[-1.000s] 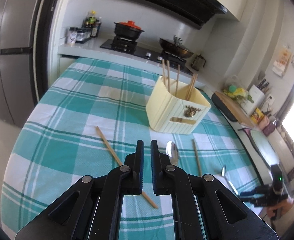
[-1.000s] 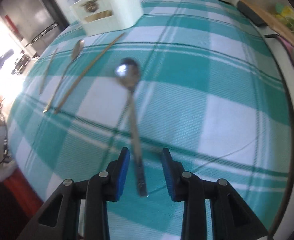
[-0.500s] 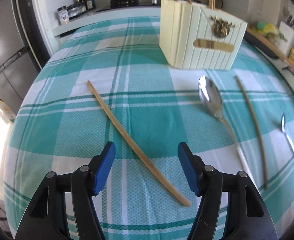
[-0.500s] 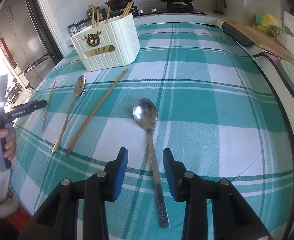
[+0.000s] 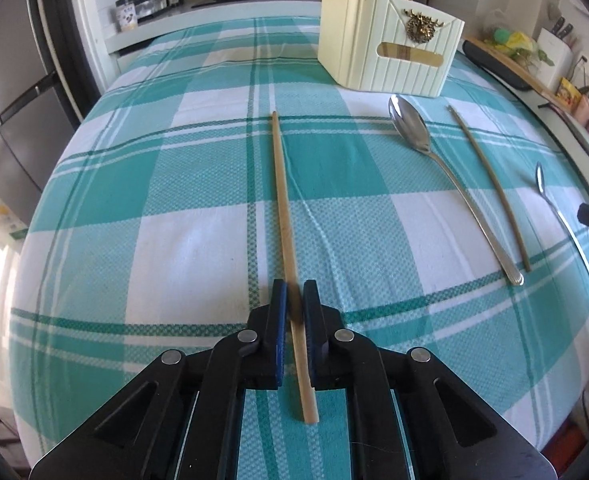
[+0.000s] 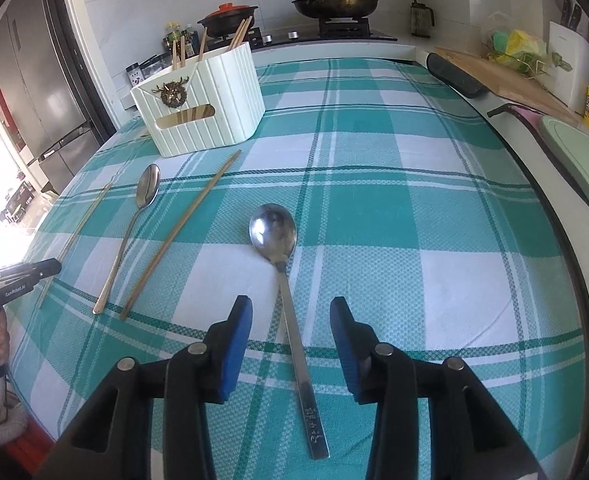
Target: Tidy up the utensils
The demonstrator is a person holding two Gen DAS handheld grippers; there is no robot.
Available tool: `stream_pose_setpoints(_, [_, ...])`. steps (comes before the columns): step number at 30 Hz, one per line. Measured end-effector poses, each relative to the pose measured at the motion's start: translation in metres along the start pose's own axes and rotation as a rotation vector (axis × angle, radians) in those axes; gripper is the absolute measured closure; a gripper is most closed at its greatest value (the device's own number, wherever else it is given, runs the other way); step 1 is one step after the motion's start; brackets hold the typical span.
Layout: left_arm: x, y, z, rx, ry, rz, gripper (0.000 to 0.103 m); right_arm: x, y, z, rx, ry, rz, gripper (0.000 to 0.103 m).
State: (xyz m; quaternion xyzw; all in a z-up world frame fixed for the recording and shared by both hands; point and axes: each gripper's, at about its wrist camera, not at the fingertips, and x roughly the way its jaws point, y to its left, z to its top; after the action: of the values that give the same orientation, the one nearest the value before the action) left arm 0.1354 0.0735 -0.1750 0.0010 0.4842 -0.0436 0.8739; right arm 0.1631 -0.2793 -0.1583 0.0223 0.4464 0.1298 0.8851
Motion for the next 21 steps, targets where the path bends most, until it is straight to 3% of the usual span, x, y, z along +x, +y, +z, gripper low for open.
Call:
stream_pose_setpoints(1, [0.0,0.001,0.002,-0.006,0.003,-0.015,0.091,0.002,0.003,0.002,-0.009,-0.004,-0.004,0.048])
stream_pose_setpoints(2, [-0.001,0.002,0.004,-0.012,0.006,-0.032,0.08,0.005,0.005,0.004,-0.02,-0.011,-0.013,0.037])
stream_pose_setpoints(5, [-0.006,0.005,0.016,-0.024,-0.017,-0.066,0.053,0.013,0.013,0.013,-0.053,-0.03,-0.036,0.033])
stream_pose_setpoints(10, [-0.009,0.006,0.044,0.017,-0.03,-0.106,0.051,0.046,0.021,0.028,-0.125,0.001,-0.072,0.033])
stream_pose_setpoints(12, [-0.006,0.005,0.054,0.048,-0.02,-0.124,0.042,0.061,0.023,0.034,-0.157,0.026,-0.075,0.033])
stream_pose_setpoints(16, [0.007,0.007,0.068,0.096,0.002,-0.119,0.04,0.072,0.025,0.041,-0.207,0.018,-0.08,0.032])
stream_pose_setpoints(21, [0.04,0.018,0.083,0.055,0.068,-0.134,0.039,0.074,0.029,0.041,-0.219,0.012,-0.073,0.033])
